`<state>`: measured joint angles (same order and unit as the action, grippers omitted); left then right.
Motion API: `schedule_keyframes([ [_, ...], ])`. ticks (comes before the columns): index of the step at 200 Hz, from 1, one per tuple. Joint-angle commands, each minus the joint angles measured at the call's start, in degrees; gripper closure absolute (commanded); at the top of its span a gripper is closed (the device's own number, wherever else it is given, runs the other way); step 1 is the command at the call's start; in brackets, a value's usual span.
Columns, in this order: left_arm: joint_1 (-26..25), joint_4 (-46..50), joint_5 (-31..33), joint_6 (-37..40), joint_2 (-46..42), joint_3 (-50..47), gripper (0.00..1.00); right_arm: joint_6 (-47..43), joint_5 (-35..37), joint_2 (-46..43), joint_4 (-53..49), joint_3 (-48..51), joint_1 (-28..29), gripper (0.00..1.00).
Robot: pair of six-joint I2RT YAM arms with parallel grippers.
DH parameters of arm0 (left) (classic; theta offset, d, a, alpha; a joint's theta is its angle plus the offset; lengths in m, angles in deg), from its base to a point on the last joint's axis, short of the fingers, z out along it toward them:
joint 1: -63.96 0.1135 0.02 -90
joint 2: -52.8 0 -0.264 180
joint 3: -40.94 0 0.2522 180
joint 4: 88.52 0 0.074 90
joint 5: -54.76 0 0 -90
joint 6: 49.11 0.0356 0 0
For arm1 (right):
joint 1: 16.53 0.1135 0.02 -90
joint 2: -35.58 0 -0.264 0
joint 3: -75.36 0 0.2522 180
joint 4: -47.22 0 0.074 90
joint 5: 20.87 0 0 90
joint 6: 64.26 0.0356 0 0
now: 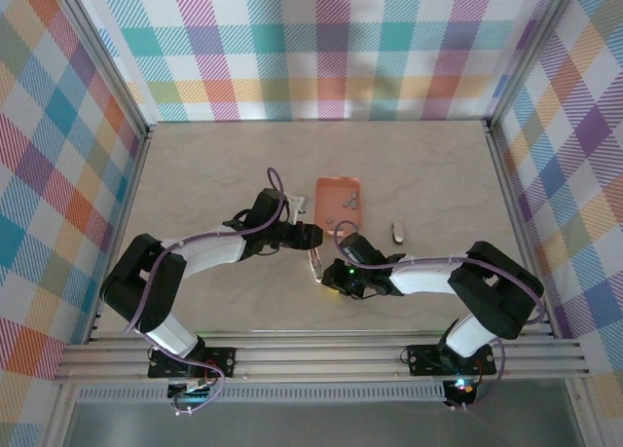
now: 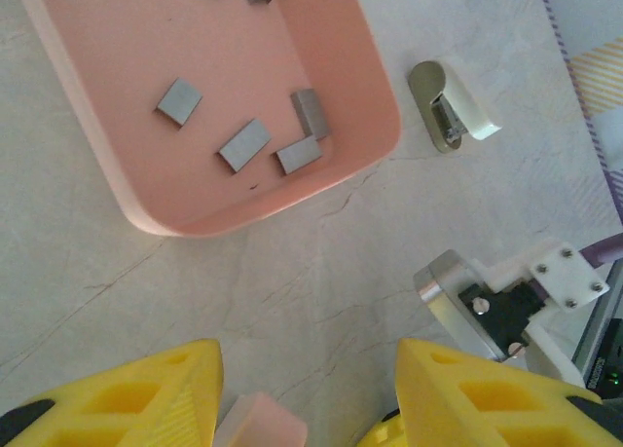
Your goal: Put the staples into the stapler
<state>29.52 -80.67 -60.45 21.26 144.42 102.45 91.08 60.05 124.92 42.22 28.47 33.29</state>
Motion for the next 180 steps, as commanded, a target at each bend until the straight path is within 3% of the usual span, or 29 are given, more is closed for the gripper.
schedule_keyframes([
  [1,-0.7,1.3,-1.8,0.8,1.9,2.0,0.50,-0.7,2.2,2.4,-1.0,-0.6,-0.2,0.81],
  [124,-0.8,-2.6,-10.3,0.3,3.0,0.7,0.60,-0.9,2.7,2.6,-2.2,-1.1,-0.3,0.81],
  [180,-1.0,-1.1,-12.8,1.7,3.5,0.1,0.70,-1.1,2.8,2.9,-2.7,-1.4,-0.4,0.81],
])
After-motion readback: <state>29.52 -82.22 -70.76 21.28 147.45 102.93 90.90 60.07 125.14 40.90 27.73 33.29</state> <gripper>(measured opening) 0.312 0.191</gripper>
